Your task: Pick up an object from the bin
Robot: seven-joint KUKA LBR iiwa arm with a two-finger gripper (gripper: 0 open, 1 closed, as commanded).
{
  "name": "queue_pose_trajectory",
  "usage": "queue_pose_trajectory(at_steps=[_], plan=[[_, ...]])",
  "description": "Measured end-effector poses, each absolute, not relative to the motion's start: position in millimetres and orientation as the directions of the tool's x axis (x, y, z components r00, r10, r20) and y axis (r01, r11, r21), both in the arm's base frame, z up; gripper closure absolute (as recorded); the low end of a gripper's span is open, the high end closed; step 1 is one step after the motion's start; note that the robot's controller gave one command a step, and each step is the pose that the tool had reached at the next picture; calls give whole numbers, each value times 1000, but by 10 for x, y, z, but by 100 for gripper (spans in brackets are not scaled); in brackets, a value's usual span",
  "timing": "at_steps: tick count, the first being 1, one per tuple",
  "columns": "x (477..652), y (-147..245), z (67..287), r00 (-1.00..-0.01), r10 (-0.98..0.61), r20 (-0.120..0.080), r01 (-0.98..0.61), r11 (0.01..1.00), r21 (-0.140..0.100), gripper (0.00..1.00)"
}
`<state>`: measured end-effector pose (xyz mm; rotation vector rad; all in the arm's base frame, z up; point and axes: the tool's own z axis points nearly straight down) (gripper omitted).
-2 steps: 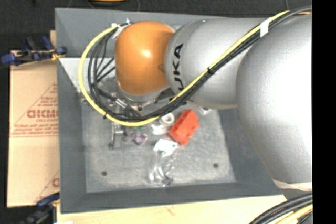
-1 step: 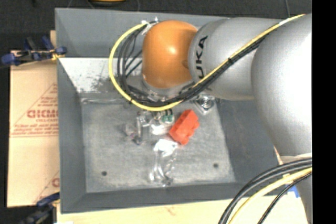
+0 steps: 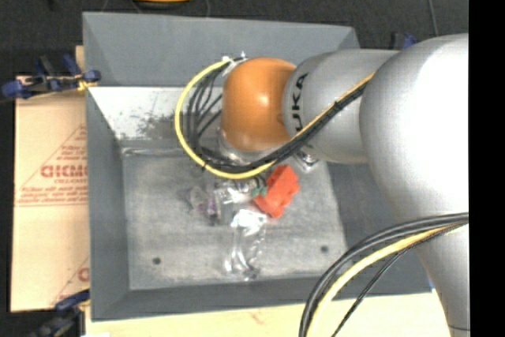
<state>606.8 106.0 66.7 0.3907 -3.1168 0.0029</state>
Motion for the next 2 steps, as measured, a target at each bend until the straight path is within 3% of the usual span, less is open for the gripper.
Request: queue_pose_trajectory(at_steps=[1, 2], plan=[[6080, 1091, 714, -969, -245, -5, -245, 969, 1, 100], [6448, 983, 2645, -919, -393, -15, -393, 920, -5, 100]])
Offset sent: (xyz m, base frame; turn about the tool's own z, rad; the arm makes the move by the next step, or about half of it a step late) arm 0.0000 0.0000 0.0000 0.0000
